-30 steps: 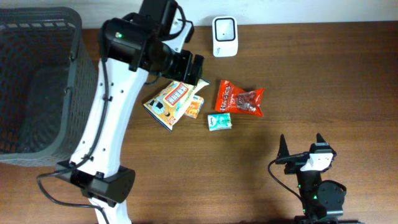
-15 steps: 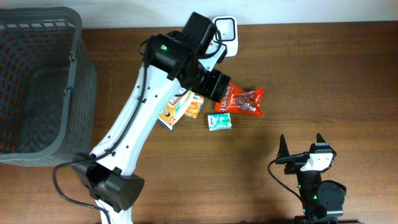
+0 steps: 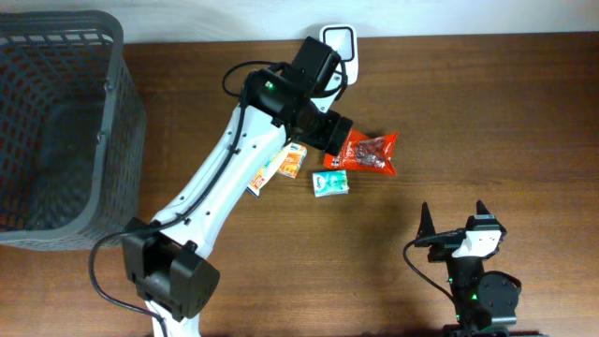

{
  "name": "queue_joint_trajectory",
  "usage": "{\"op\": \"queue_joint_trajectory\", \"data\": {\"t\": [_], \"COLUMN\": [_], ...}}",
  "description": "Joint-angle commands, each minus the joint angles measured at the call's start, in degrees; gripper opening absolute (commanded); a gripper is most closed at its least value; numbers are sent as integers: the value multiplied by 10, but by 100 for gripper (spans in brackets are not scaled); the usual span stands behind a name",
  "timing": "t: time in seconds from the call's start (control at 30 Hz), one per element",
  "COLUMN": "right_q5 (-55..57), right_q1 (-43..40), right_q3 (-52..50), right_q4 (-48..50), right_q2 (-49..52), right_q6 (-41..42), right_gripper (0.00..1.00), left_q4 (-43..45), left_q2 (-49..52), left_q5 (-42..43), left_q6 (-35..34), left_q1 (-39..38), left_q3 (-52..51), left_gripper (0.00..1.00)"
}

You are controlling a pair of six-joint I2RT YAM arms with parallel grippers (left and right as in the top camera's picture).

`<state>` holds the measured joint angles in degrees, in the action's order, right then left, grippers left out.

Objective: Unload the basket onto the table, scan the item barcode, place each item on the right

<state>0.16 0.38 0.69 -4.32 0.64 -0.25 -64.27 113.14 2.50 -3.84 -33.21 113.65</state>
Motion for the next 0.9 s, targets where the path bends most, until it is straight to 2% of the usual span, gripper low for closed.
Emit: {"op": "queue_joint_trajectory", "data": {"t": [0.0,0.17,0.27,0.37,0.5,0.57,0.63,0.73,0.77,0.87], "right_q5": [4,4,3,3,3,3,3,3,3,3], "right_q1": [4,4,4,4,4,4,4,4,4,4], "right_q3": [-4,-4,-4,-4,-4,-4,-4,-4,-4,-4], "right_q4": [-3,-3,-3,-3,-3,-3,-3,-4,-3,-3], "right_q2": [-1,-1,-1,-1,-1,-1,-1,-1,-1,-1], "right_q6": [-4,-4,-4,-4,-4,-4,-4,-4,-4,-4], "right_gripper": [98,98,98,98,98,98,98,98,98,98], "left_q4": [52,135,151,163,199,248,309,389,414,485], "left_q2": [4,4,4,4,4,4,4,4,4,4], "left_q5": [-13,-4,30,50,54,54,54,54,54,54], "left_q6": [9,9,9,9,9,9,9,9,9,-19], "left_q1": [0,-1,-1,-2,-4,-4,-4,-4,-6,-10], "left_q3": [-46,-115,-138,-160,-183,-199,-221,-251,-262,-294], "left_gripper": [89,67,61,66,64,64,71,71,70,58]}}
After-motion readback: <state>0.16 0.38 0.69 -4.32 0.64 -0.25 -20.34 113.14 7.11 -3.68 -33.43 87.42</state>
